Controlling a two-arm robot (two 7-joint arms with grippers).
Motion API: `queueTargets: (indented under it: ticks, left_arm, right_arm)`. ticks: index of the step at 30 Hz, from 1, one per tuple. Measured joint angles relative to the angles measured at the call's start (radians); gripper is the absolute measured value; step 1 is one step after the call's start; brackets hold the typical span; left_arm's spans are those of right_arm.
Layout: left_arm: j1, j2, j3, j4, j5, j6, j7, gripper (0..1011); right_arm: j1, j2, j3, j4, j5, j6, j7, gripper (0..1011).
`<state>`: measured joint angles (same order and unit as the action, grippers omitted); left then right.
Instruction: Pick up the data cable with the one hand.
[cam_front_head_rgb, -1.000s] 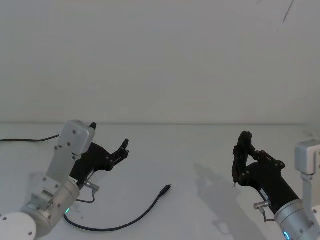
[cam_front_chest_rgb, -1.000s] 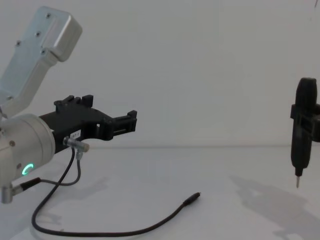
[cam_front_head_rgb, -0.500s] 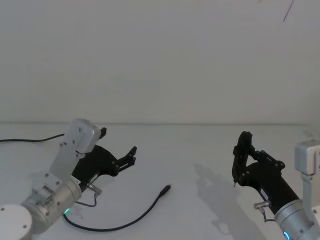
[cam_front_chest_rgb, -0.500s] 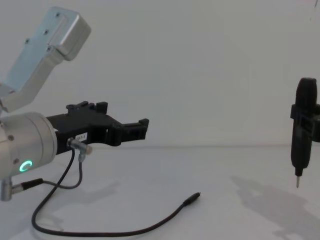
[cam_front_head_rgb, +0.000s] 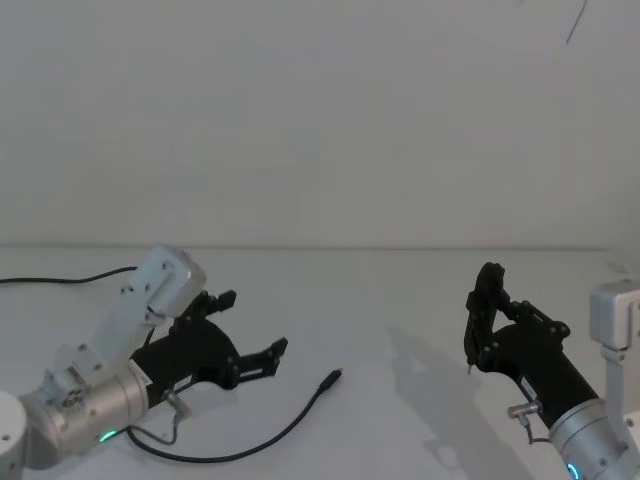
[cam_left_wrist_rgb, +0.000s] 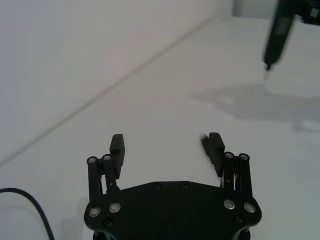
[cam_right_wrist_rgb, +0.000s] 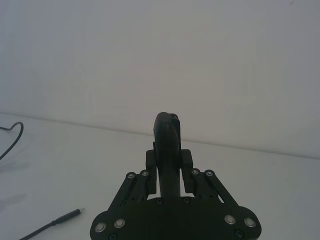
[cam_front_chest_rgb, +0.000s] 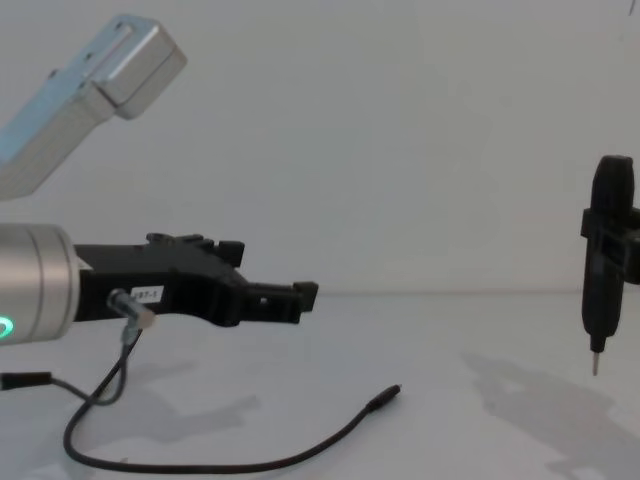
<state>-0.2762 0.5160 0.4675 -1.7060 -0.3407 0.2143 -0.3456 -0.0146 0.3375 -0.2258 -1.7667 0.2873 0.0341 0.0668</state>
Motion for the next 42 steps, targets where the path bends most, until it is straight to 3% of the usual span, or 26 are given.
queueTargets:
  ticks: [12, 22, 32, 42]
  left_arm:
    - [-0.017, 0.145, 0.021, -0.074, -0.059, 0.122, -0.199, 1001]
    - [-0.038, 0.258, 0.067, -0.119, -0.037, 0.186, -0.303, 1002]
    - [-0.034, 0.298, 0.103, -0.138, 0.026, 0.200, -0.296, 1002]
    - [-0.004, 0.286, 0.092, -0.139, 0.037, 0.196, -0.246, 1001]
  right_arm:
    - [0.000, 0.000, 0.000, 0.000, 0.000, 0.000, 0.000, 284]
    - [0.000, 0.000, 0.000, 0.000, 0.000, 0.000, 0.000, 284]
    - [0.000, 0.000, 0.000, 0.000, 0.000, 0.000, 0.000, 284]
    - [0.000, 0.000, 0.000, 0.000, 0.000, 0.000, 0.000, 284]
